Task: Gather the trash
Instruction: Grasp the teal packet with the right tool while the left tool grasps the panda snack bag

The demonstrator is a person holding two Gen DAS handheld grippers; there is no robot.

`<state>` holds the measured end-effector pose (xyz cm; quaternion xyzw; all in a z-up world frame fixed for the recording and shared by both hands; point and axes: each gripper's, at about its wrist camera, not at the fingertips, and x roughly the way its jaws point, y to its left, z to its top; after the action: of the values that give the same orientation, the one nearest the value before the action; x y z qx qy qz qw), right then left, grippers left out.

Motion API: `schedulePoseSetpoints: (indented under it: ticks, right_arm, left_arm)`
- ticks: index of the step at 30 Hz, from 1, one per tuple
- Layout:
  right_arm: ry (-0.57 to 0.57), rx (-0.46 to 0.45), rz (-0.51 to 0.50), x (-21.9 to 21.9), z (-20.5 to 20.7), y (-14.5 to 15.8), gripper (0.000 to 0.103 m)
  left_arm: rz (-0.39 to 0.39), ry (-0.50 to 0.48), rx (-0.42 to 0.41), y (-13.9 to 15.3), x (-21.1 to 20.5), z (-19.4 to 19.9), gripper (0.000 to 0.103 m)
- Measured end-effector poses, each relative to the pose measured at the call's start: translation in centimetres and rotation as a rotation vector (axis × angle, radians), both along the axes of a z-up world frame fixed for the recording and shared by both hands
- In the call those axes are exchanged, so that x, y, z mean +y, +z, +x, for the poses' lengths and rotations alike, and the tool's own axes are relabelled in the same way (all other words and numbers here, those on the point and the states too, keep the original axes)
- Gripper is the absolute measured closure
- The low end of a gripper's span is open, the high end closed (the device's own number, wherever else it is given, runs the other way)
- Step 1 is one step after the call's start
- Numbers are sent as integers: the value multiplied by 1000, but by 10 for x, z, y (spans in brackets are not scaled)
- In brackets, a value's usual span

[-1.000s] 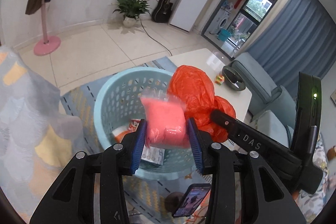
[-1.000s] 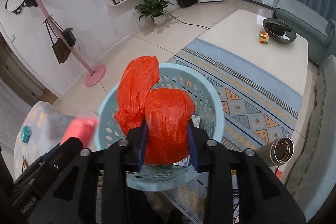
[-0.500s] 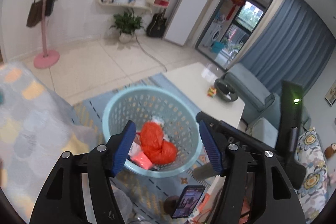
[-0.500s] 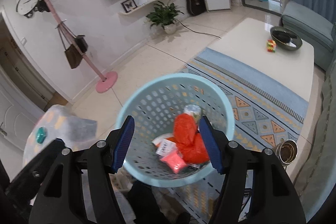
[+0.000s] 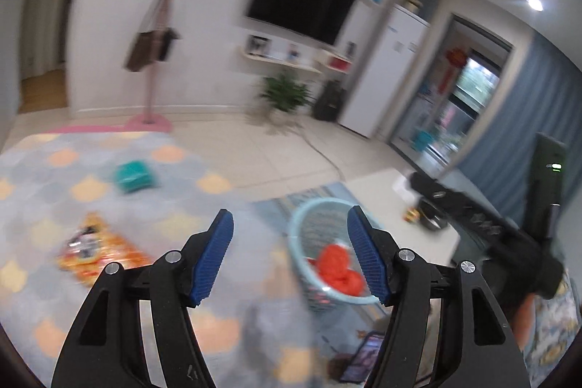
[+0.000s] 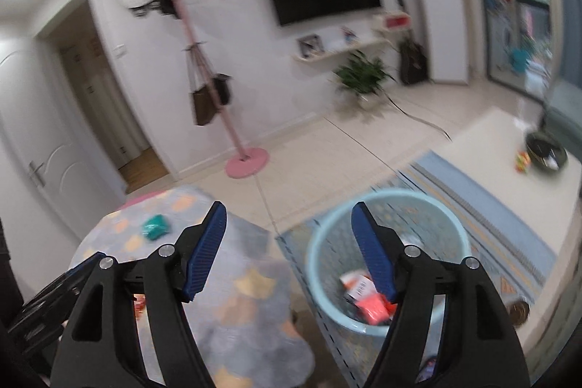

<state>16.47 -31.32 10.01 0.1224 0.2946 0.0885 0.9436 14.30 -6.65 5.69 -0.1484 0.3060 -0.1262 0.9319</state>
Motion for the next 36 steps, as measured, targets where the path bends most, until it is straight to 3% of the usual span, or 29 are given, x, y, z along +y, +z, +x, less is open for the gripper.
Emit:
schedulePoseSetpoints:
  ticks: [6, 13, 22, 25, 29, 34, 36]
  right_arm:
    - [178, -96, -72, 69, 2, 18, 27]
    - [363, -95, -107, 147, 27, 4, 23]
    - [444, 20, -171, 222, 84, -47, 23]
    - [467, 75, -156, 237, 105, -66, 23]
    - [489, 148, -141, 255, 128, -90, 23]
    - [491, 187, -174, 270, 138, -107, 23]
    - [482, 184, -201, 274, 139, -108, 23]
  left_arm:
    - [29, 234, 11, 2, 90, -20, 39]
    - [30, 336, 132, -29, 149, -7, 39]
    - [61, 312, 297, -97, 161, 26, 39]
    - [79, 315, 298, -105, 159, 26, 39]
    - [172, 311, 286, -104, 148, 28, 41]
    - [296, 314, 270, -107, 134, 24, 41]
    - [305, 319, 272, -106, 132, 24, 42]
